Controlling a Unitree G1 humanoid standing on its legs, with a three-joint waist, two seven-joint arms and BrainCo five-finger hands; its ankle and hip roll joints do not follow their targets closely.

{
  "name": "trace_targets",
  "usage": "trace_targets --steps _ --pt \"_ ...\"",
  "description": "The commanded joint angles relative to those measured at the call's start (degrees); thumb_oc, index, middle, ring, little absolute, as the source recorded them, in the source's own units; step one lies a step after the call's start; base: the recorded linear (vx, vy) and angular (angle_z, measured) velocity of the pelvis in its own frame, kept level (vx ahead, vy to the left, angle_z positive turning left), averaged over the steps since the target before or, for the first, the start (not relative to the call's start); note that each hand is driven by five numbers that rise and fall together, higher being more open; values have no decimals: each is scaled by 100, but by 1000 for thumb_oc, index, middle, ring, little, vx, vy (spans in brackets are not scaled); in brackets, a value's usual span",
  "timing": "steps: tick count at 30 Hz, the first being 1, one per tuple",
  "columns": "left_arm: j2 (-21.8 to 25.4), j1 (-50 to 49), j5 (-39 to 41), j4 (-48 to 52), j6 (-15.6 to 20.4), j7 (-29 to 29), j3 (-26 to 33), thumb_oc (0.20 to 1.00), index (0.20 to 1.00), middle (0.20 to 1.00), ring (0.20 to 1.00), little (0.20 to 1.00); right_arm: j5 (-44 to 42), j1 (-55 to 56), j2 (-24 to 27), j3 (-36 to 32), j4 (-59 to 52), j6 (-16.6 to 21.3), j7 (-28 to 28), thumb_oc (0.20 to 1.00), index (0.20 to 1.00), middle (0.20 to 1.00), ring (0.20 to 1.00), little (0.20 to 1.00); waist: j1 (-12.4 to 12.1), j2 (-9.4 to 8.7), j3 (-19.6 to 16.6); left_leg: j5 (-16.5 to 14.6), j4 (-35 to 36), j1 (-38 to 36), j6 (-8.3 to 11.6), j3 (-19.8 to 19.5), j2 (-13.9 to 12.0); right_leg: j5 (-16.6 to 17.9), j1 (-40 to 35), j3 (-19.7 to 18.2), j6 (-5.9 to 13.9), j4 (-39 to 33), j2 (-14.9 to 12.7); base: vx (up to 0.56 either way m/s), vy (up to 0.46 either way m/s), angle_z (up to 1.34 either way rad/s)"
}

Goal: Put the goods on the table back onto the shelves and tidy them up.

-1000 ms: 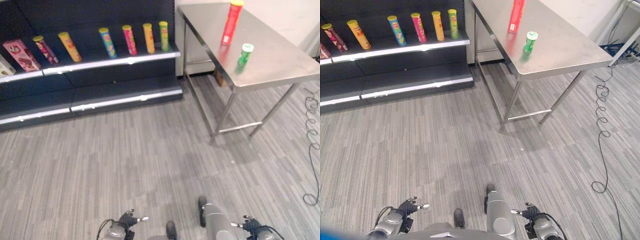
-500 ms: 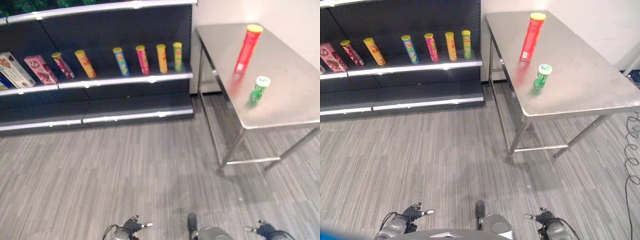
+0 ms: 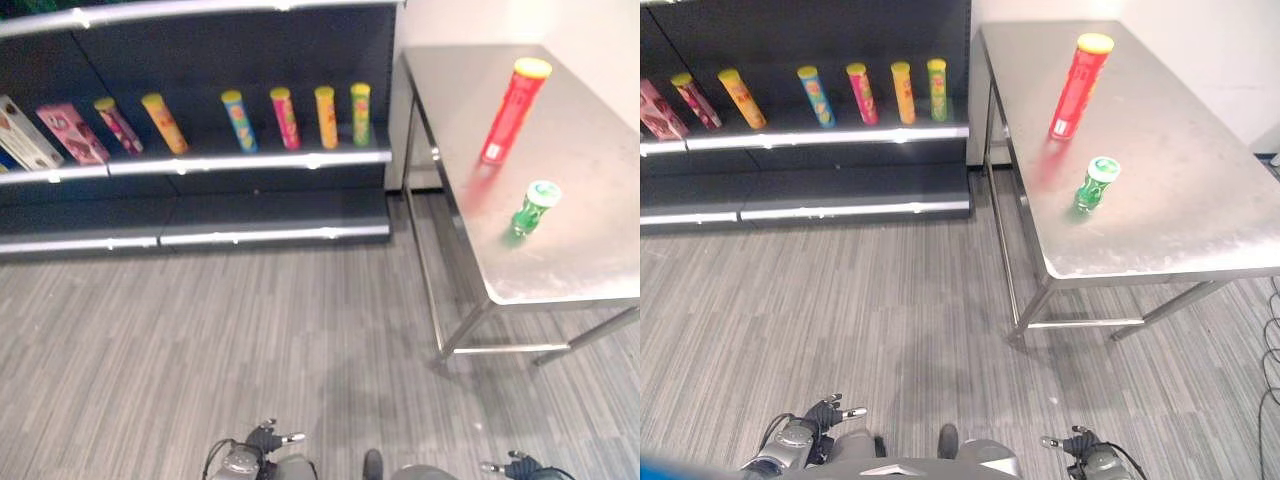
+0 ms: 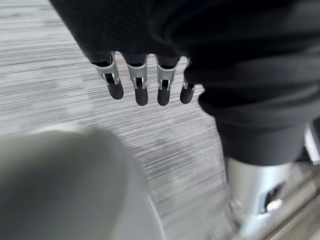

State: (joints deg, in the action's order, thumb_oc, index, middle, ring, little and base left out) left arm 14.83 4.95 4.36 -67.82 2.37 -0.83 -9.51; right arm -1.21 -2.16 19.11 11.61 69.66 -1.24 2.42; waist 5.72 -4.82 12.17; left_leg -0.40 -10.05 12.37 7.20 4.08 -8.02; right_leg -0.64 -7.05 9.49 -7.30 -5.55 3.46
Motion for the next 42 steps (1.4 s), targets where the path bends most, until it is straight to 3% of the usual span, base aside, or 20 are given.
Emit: trace_targets --steps 1,2,4,7,9,12,14,18,22,23,27,29,30,31,33,36,42 --pt "93 -177 306 157 104 1 -82 1000 1000 1000 1000 1000 -26 164 232 -116 -81 57 120 1000 1000 1000 1000 1000 -268 153 8 528 655 -345 -140 -409 171 -553 -24 -633 950 69 -285 415 179 -38" --pt "100 -212 356 139 113 -14 -49 1000 1000 1000 1000 1000 8 156 237 -108 -73 76 153 1000 1000 1000 1000 1000 -375 210 24 789 1195 -152 -39 -799 180 -681 -157 -839 939 76 -226 360 147 -67" --pt "60 -289 298 -30 106 -27 3 1000 1000 1000 1000 1000 39 157 209 -143 3 86 153 1000 1000 1000 1000 1000 -409 294 -25 887 1505 -176 59 -941 147 -860 -371 -1131 975 77 -175 433 248 -122" --pt "49 -334 266 -61 129 -50 31 1000 1000 1000 1000 1000 47 140 134 -155 13 91 133 1000 1000 1000 1000 1000 -444 306 -150 985 1505 -359 51 -732 122 -850 -440 -1280 1087 55 -362 248 226 -103" --pt "84 -326 225 -40 142 -78 25 1000 1000 1000 1000 1000 72 90 71 -118 -41 62 97 1000 1000 1000 1000 1000 -442 261 -265 855 1443 -500 -54 -384 185 -793 -422 -1386 1253 67 -645 240 284 -46" --pt "101 -302 192 -28 148 -97 3 1000 1000 1000 1000 1000 79 82 50 -121 -77 60 89 1000 1000 1000 1000 1000 -427 240 -303 760 1402 -545 -119 -255 251 -784 -401 -1392 1345 99 -776 154 207 -71" --pt "217 -180 125 119 147 -143 -78 1000 1000 1000 1000 1000 35 38 4 -175 -139 8 64 1000 1000 1000 1000 1000 -325 227 -441 407 1192 -564 -396 28 515 -774 -144 -1487 1590 452 -1120 224 327 -19" --pt "265 -114 80 176 144 -140 -130 1000 1000 1000 1000 1000 -18 61 -24 -243 -120 -11 52 1000 1000 1000 1000 1000 -248 261 -495 240 1115 -607 -533 99 674 -742 10 -1506 1703 792 -1209 140 182 -24" --pt "304 -58 9 203 119 -126 -182 1000 1000 1000 1000 1000 -102 65 -12 -339 -89 -14 31 1000 1000 1000 1000 1000 -133 341 -440 74 1105 -774 -683 148 810 -567 327 -1560 1784 1621 -1191 79 140 -1" --pt "334 -37 24 239 104 -105 -178 1000 1000 1000 1000 1000 -130 56 -9 -382 -141 -12 34 1000 1000 1000 1000 1000 -84 387 -315 18 1163 -926 -753 233 835 -364 595 -1344 1805 2178 -1244 18 105 -11" --pt "339 -33 -29 171 96 -101 -201 1000 1000 1000 1000 1000 -190 94 -21 -420 -106 1 70 1000 1000 1000 1000 1000 -33 441 -251 -19 1336 -1175 -744 281 792 -298 885 -1055 1751 2409 -1221 53 56 -15" --pt "343 -27 -57 149 95 -101 -214 1000 1000 1000 1000 1000 -189 107 -16 -425 -89 -4 76 1000 1000 1000 1000 1000 -7 442 -253 -39 1359 -1215 -723 267 780 -338 906 -975 1732 2207 -1194 82 -67 -16" --pt "444 103 -269 12 -21 -176 -293 1000 1000 1000 1000 1000 -184 93 81 -402 31 -111 63 1000 1000 1000 1000 1000 166 386 -172 -124 1375 -1275 -631 225 742 -305 1212 -1021 1645 1146 -1026 123 -135 -32" --pt "455 114 -269 73 37 -148 -324 1000 1000 1000 1000 1000 -228 100 85 -445 62 -86 67 1000 1000 1000 1000 1000 202 356 -155 -160 1310 -1268 -628 162 768 -305 1084 -1263 1694 954 -998 151 -149 -37" --pt "433 109 -206 136 72 -110 -319 1000 1000 1000 1000 1000 -321 162 64 -486 62 -37 43 1000 1000 1000 1000 1000 213 312 -156 -185 1284 -1313 -621 159 781 -282 1028 -1472 1671 895 -952 71 -66 35" --pt "340 88 -127 159 109 -77 -293 1000 1000 1000 1000 1000 -370 331 124 -629 227 -54 48 1000 1000 1000 1000 1000 251 235 -281 -212 1270 -1400 -488 200 656 -164 765 -1371 1584 470 -941 82 -119 64" --pt "310 47 -107 101 97 -49 -270 1000 1000 1000 1000 1000 -720 515 316 -1103 283 -11 122 1000 1000 1000 1000 1000 342 207 -363 -180 1347 -1539 -365 212 503 -205 494 -1258 1520 277 -868 56 -97 11"
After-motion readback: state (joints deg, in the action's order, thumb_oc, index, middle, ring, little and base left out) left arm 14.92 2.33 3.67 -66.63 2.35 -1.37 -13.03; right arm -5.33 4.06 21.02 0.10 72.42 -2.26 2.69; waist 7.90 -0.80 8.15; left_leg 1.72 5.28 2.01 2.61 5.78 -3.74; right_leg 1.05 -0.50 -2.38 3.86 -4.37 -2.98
